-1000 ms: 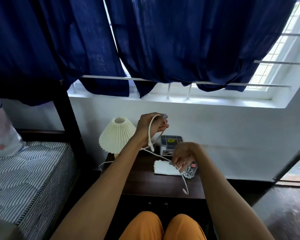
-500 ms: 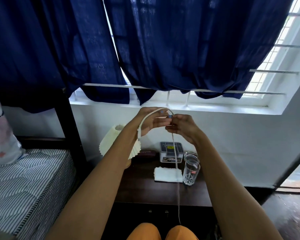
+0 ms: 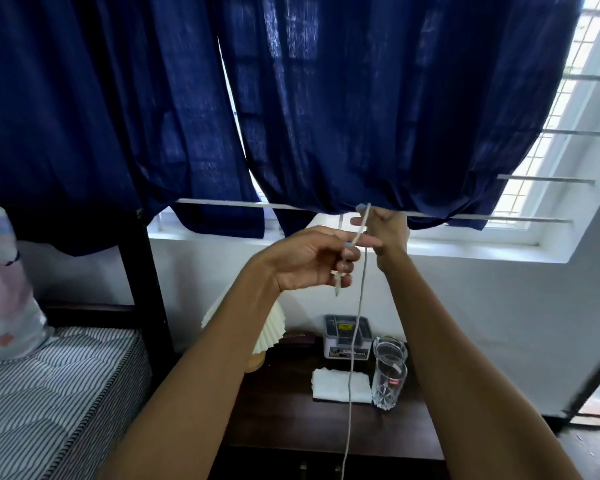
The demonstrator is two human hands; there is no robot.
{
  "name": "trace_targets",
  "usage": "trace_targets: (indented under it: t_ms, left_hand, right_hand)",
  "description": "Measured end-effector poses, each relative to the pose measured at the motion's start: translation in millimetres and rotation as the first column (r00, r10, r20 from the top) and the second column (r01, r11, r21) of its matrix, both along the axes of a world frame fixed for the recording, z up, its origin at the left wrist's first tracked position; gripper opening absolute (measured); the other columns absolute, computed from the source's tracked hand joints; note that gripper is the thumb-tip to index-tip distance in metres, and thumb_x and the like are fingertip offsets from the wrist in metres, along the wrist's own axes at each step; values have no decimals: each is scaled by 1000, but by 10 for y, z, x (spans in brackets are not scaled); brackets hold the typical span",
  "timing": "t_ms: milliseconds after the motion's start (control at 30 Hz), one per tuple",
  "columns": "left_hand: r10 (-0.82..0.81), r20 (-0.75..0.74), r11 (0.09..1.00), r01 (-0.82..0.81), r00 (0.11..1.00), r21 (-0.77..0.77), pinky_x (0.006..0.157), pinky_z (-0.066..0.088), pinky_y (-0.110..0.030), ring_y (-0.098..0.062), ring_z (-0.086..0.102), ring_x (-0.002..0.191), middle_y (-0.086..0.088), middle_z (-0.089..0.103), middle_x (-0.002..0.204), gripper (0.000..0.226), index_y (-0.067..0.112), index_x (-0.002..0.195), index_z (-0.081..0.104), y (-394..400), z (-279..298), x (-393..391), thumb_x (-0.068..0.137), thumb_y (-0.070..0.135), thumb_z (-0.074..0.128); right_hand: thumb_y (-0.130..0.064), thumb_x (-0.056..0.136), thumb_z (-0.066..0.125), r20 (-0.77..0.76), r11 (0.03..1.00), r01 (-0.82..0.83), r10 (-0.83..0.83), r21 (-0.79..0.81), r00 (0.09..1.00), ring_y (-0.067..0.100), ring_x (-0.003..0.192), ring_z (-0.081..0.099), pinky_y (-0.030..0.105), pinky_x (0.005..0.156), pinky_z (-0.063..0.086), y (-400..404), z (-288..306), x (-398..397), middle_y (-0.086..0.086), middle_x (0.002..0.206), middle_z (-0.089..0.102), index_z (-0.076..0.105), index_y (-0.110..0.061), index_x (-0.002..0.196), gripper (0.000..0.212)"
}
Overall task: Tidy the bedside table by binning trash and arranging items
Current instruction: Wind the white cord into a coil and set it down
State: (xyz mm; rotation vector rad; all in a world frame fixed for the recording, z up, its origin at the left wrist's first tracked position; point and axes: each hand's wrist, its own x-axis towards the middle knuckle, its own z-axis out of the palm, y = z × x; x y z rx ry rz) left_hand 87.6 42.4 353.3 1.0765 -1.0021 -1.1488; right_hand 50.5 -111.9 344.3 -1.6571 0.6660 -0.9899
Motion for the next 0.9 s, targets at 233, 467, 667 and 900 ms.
trace_targets:
  t_ms: [233, 467, 667, 900]
  left_hand:
    - [203, -181, 945, -241, 962, -223, 48, 42, -17, -4, 48, 51, 2, 54, 66, 28, -3, 117, 51, -323, 379, -150, 96, -3, 33]
    - [678, -83, 708, -679, 730, -193, 58, 56, -17, -15, 62, 70, -10, 58, 92, 26, 7, 93, 43, -594, 358, 150, 93, -15, 29]
    - [760, 109, 647, -728, 641, -229, 81, 55, -29, -20, 66, 78, -25, 62, 117, 25, 14, 88, 45, -551, 86, 362, 97, -5, 30]
    - [479, 180, 877, -477, 859, -58, 59, 55, -20, -12, 59, 60, -6, 59, 75, 20, 2, 87, 61, -361, 139, 353, 94, -1, 42]
  right_hand:
    - [-21, 89, 54, -327, 999, 13, -27, -44, 945, 33, 103, 60, 39, 90, 46, 248, -46, -38, 9, 95, 68, 64, -17, 82, 13]
    - [-26, 92, 55, -538, 936, -346, 322, 59, 779, 18, 57, 62, 29, 66, 50, 492, -35, -102, 8, 67, 68, 59, -10, 76, 23]
    - [-8, 80, 62, -552, 927, -367, 268, -75, 789, 14, 51, 48, 21, 45, 40, 431, 252, -385, 7, 64, 61, 66, -2, 78, 7]
    - [-8, 82, 66, -310, 832, -271, 126, -483, 942, 14, 78, 60, 20, 67, 41, 347, 479, -457, 2, 79, 68, 76, -12, 87, 11]
